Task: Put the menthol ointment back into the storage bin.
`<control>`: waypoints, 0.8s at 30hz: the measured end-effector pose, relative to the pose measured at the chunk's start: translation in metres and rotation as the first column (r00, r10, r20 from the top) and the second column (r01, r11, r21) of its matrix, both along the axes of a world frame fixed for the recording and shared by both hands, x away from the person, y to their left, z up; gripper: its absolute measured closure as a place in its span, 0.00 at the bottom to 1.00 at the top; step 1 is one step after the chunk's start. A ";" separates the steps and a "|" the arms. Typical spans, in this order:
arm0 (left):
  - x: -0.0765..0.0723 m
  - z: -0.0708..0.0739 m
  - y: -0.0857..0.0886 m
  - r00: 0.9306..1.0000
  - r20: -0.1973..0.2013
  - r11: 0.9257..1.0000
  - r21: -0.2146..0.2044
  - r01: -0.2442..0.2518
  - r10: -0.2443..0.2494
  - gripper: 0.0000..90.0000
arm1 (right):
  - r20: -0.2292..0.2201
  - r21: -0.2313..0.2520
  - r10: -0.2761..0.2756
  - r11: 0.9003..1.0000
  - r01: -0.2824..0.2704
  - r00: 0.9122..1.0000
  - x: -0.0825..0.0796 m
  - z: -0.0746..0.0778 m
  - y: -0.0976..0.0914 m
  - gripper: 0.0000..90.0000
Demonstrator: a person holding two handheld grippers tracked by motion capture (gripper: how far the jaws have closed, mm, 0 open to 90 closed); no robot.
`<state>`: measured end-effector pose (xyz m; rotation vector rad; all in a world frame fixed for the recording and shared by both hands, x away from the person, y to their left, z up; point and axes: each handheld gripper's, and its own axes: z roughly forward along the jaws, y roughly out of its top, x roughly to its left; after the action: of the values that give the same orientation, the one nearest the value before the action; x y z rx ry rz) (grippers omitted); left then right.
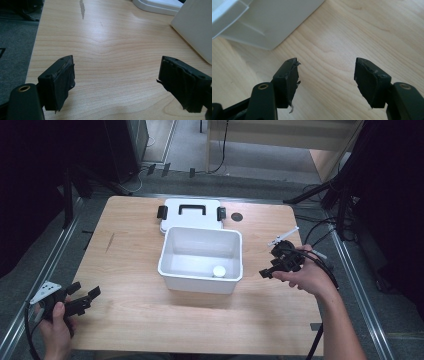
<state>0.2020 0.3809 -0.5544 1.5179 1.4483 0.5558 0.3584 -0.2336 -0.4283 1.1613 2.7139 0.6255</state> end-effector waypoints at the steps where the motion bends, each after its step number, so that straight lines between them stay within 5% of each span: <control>1: 0.000 0.000 0.000 1.000 0.000 1.000 0.000 -0.001 0.001 0.16 | 0.028 0.026 0.001 1.000 -0.002 1.000 -0.002 -0.003 -0.003 0.41; 12: 0.000 0.000 0.000 1.000 0.001 1.000 0.001 -0.001 0.001 0.16 | 0.213 0.169 -0.092 0.984 0.056 0.973 -0.019 -0.025 -0.022 0.39; 13: 0.000 0.000 0.000 1.000 0.001 1.000 0.002 -0.001 0.001 0.16 | 0.245 0.190 -0.113 0.980 0.066 0.963 -0.023 -0.029 -0.025 0.38; 24: 0.000 0.000 0.000 1.000 0.001 1.000 0.002 -0.002 0.002 0.16 | 0.342 0.322 -0.214 0.942 0.100 0.915 -0.039 -0.057 -0.041 0.34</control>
<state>0.2019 0.3807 -0.5544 1.5177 1.4493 0.5587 0.3193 -0.2749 -0.4849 1.1653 2.2322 1.1328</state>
